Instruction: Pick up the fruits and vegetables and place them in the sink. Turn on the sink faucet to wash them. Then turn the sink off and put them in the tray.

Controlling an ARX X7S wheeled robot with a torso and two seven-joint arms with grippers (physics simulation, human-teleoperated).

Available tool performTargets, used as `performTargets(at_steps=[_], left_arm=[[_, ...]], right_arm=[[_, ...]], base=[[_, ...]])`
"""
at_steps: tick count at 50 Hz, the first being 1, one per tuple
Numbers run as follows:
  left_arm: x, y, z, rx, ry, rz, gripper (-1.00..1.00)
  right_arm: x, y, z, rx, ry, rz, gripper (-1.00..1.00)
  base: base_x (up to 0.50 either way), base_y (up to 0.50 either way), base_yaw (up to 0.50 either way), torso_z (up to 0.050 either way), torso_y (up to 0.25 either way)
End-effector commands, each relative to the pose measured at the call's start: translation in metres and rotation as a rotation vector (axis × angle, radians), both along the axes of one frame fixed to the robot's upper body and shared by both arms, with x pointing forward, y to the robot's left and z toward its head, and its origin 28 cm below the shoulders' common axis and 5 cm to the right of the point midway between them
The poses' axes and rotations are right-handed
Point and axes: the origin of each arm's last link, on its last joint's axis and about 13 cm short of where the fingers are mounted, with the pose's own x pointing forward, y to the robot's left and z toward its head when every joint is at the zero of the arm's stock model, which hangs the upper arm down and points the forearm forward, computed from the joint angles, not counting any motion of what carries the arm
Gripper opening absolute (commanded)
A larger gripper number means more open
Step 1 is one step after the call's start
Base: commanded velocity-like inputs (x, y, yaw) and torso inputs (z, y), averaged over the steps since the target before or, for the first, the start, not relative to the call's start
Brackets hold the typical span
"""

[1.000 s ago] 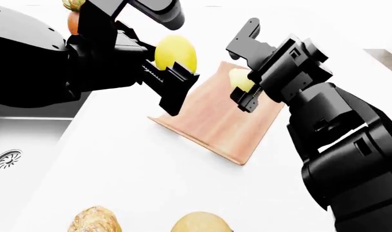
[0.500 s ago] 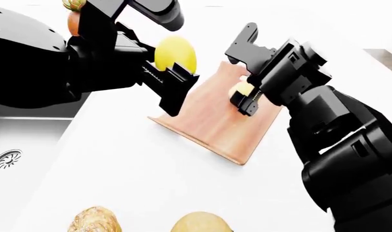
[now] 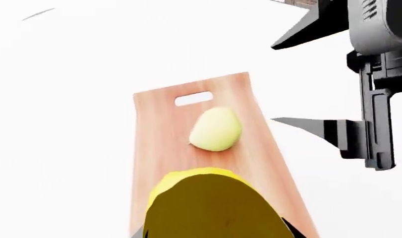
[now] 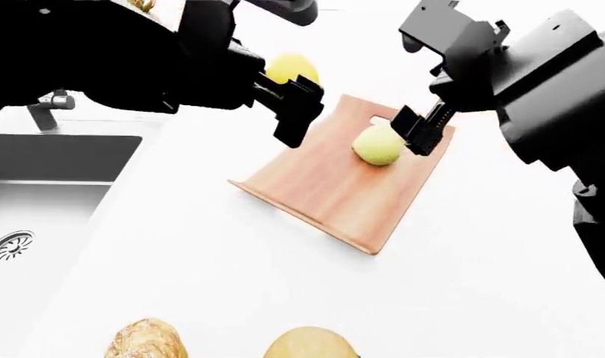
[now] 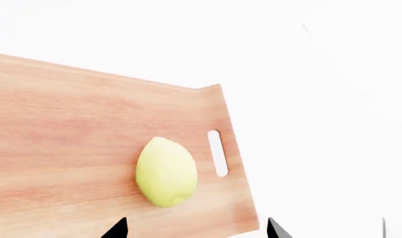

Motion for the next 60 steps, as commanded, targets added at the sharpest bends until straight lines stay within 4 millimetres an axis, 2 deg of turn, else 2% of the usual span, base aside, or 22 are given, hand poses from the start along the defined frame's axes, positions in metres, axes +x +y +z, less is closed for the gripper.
performTargets(at_steps=[1,5,9,17,26,36,46,60], left_arm=[[0.043,-0.018,0.000,0.025,0.161,0.063,-1.00],[0.059,-0.026,-0.006,0.012,0.227,0.060,-1.00],[0.060,-0.026,-0.015,0.021,0.261,0.085,-1.00],[0.067,-0.029,-0.050,0.009,0.312,0.075,-1.00],[0.071,-0.031,-0.067,-0.013,0.319,0.034,-1.00],[0.069,-0.033,-0.098,0.042,0.418,0.024,-1.00],[0.068,-0.034,-0.105,0.078,0.420,0.018,-1.00],[0.070,-0.039,-0.099,0.009,0.374,-0.008,-1.00]], right_arm=[[-0.059,-0.023,0.017,0.020,-0.154,-0.015,1.00],[-0.067,-0.027,0.020,0.027,-0.182,-0.020,1.00],[-0.072,-0.032,0.020,0.042,-0.206,-0.041,1.00],[-0.082,-0.035,0.026,0.052,-0.264,-0.053,1.00],[-0.081,-0.035,0.024,0.053,-0.275,-0.048,1.00],[-0.080,-0.033,0.024,0.051,-0.282,-0.038,1.00],[-0.080,-0.033,0.024,0.052,-0.288,-0.034,1.00],[-0.078,-0.032,0.021,0.056,-0.281,-0.029,1.00]], base=[[0.00,0.00,0.00,0.000,0.000],[0.00,0.00,0.00,0.000,0.000],[0.00,0.00,0.00,0.000,0.000],[0.00,0.00,0.00,0.000,0.000],[0.00,0.00,0.00,0.000,0.000],[0.00,0.00,0.00,0.000,0.000],[0.00,0.00,0.00,0.000,-0.083],[0.00,0.00,0.00,0.001,-0.021]])
